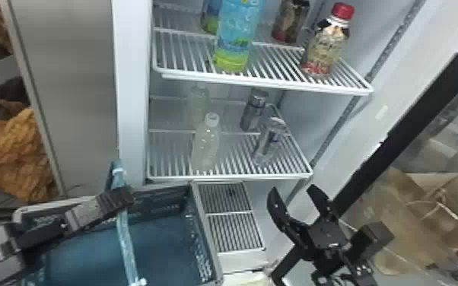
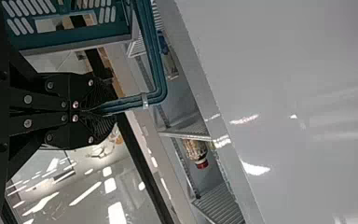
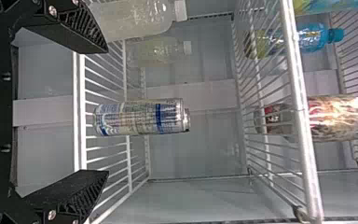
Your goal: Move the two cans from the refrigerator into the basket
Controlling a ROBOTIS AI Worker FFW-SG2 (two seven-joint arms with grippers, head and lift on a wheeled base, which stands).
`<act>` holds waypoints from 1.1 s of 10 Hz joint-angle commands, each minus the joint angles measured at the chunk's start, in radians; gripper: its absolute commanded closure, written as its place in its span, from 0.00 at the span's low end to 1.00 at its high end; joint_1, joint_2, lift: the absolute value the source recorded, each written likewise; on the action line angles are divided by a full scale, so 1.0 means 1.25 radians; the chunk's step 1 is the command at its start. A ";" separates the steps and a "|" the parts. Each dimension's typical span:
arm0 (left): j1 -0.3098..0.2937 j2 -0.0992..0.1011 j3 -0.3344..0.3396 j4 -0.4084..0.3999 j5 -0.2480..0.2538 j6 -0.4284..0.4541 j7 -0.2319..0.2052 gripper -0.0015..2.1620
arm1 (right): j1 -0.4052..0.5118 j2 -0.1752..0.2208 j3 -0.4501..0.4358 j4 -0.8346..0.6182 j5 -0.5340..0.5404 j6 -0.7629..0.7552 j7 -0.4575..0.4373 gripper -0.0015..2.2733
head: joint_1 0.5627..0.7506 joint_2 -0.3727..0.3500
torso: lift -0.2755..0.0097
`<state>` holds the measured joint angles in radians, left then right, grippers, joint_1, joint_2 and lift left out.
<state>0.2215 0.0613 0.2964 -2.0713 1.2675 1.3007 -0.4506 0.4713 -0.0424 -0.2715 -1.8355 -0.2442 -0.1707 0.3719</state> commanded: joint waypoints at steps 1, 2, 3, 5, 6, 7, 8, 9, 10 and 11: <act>0.001 0.000 0.002 0.001 0.001 0.000 0.001 0.56 | -0.035 -0.002 0.003 0.028 0.015 -0.001 -0.005 0.05 | 0.70 0.03 | 0.20; 0.001 0.000 0.002 -0.001 0.002 0.000 0.000 0.56 | -0.061 -0.002 0.003 0.050 0.025 -0.001 -0.010 0.05 | 0.70 0.03 | 0.20; 0.001 0.000 0.002 0.001 0.002 0.000 0.000 0.56 | -0.094 -0.003 0.003 0.075 0.037 -0.001 -0.012 0.05 | 0.70 0.04 | 0.20; 0.001 0.000 0.002 0.001 0.005 0.000 0.000 0.56 | -0.149 -0.008 0.011 0.124 0.053 -0.001 -0.016 0.05 | 0.70 0.04 | 0.20; 0.001 0.000 0.002 0.001 0.007 0.000 0.000 0.56 | -0.171 -0.010 0.016 0.150 0.057 -0.001 -0.018 0.05 | 0.70 0.05 | 0.20; 0.003 0.001 0.002 -0.001 0.009 0.000 0.000 0.56 | -0.191 -0.011 0.019 0.175 0.065 -0.001 -0.020 0.05 | 0.70 0.06 | 0.20; 0.003 0.001 0.002 -0.001 0.009 0.000 0.000 0.56 | -0.210 -0.014 0.031 0.197 0.069 -0.001 -0.026 0.05 | 0.70 0.07 | 0.20; 0.001 0.001 0.002 0.001 0.009 0.000 0.000 0.56 | -0.240 -0.016 0.039 0.225 0.077 -0.001 -0.031 0.05 | 0.70 0.07 | 0.20; 0.001 0.001 0.001 0.001 0.009 0.000 0.000 0.56 | -0.267 -0.019 0.046 0.248 0.082 -0.001 -0.032 0.05 | 0.70 0.08 | 0.20; 0.001 0.001 0.001 0.001 0.009 0.000 0.000 0.56 | -0.281 -0.020 0.054 0.256 0.090 -0.003 -0.043 0.05 | 0.70 0.09 | 0.20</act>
<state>0.2234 0.0629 0.2974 -2.0709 1.2783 1.3007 -0.4510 0.1349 -0.0666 -0.2101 -1.5245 -0.1377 -0.1731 0.3197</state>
